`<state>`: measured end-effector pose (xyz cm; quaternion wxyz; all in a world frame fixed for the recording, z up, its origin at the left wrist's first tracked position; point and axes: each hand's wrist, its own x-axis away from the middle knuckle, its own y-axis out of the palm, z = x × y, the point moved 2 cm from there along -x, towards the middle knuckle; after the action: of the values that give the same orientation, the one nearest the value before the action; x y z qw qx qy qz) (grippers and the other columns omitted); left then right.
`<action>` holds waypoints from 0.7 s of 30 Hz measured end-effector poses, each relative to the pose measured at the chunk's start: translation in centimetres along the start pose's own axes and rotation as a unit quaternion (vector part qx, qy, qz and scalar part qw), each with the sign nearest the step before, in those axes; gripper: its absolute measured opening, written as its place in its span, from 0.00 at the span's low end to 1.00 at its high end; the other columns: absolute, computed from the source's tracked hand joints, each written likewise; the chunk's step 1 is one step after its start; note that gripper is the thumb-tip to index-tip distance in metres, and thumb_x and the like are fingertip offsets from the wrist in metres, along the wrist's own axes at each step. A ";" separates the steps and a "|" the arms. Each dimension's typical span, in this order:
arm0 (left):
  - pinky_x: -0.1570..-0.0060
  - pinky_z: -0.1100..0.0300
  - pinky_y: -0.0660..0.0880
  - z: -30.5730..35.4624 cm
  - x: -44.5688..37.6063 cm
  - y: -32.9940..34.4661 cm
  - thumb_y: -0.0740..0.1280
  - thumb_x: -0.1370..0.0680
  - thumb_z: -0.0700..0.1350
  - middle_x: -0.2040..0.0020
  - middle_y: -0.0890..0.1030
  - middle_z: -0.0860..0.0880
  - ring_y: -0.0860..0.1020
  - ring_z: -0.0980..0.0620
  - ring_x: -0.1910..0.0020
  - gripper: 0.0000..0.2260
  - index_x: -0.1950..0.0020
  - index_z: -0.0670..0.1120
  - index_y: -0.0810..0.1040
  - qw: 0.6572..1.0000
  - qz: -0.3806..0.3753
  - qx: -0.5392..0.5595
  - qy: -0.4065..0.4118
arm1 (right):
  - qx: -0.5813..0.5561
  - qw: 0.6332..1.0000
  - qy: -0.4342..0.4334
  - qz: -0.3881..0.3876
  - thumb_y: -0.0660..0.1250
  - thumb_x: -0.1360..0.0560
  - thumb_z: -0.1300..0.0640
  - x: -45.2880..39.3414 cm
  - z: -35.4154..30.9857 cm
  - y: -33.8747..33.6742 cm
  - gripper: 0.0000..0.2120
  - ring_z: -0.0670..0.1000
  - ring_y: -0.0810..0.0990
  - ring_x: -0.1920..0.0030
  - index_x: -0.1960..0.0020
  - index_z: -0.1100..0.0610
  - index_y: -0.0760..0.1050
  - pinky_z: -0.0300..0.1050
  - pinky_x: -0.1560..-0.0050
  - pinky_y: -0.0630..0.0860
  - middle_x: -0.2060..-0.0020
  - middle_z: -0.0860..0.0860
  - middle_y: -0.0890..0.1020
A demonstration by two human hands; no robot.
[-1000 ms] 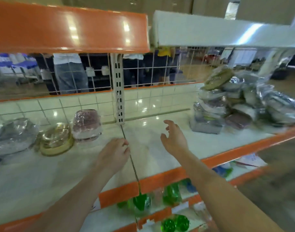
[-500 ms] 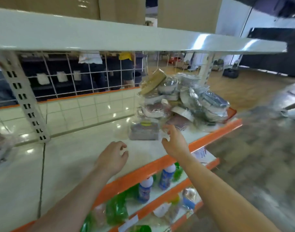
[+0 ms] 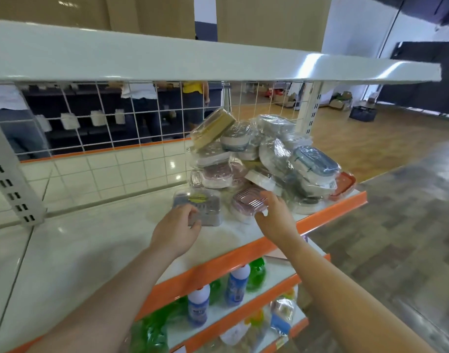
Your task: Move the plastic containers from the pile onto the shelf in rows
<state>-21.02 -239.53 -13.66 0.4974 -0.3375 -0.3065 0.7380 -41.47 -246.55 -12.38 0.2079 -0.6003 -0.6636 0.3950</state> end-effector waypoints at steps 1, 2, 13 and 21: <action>0.44 0.53 0.73 0.0 -0.3 -0.2 0.66 0.23 0.45 0.41 0.77 0.46 0.77 0.46 0.43 0.14 0.38 0.44 0.74 1.000 0.006 -0.005 0.002 | 0.000 1.000 -0.003 0.000 0.64 0.25 0.63 -0.4 -0.1 0.2 0.24 0.55 0.70 0.36 0.30 0.58 0.65 0.46 0.42 0.68 0.37 0.56 0.73; 0.44 0.54 0.72 -0.1 -0.7 -0.5 0.66 0.24 0.45 0.41 0.77 0.45 0.76 0.46 0.43 0.14 0.39 0.44 0.74 1.000 0.013 -0.010 0.002 | -0.001 1.000 -0.006 0.000 0.64 0.26 0.63 -0.8 -0.3 0.4 0.23 0.56 0.70 0.36 0.31 0.59 0.66 0.46 0.41 0.68 0.37 0.56 0.73; 0.41 0.54 0.69 1.2 -9.0 -4.6 0.68 0.24 0.52 0.36 0.71 0.44 0.72 0.46 0.39 0.24 0.31 0.44 0.68 0.993 0.103 0.052 -0.017 | -0.067 0.993 0.006 0.099 0.66 0.24 0.55 -7.6 -1.8 -1.1 0.25 0.56 0.73 0.39 0.29 0.57 0.64 0.42 0.48 0.67 0.36 0.57 0.70; 0.31 0.49 0.63 2.9 -14.5 -4.6 0.68 0.29 0.61 0.25 0.59 0.45 0.63 0.45 0.28 0.41 0.23 0.46 0.55 0.995 0.042 0.083 -0.025 | -0.089 0.988 0.011 0.126 0.68 0.25 0.54 -10.9 -0.3 -1.8 0.26 0.55 0.72 0.38 0.29 0.56 0.65 0.45 0.44 0.68 0.34 0.56 0.69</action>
<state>-16.94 -252.02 -5.52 0.4846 -0.2892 -0.2415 0.7894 -40.26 -256.85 -8.63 0.1090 -0.6997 -0.6128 0.3507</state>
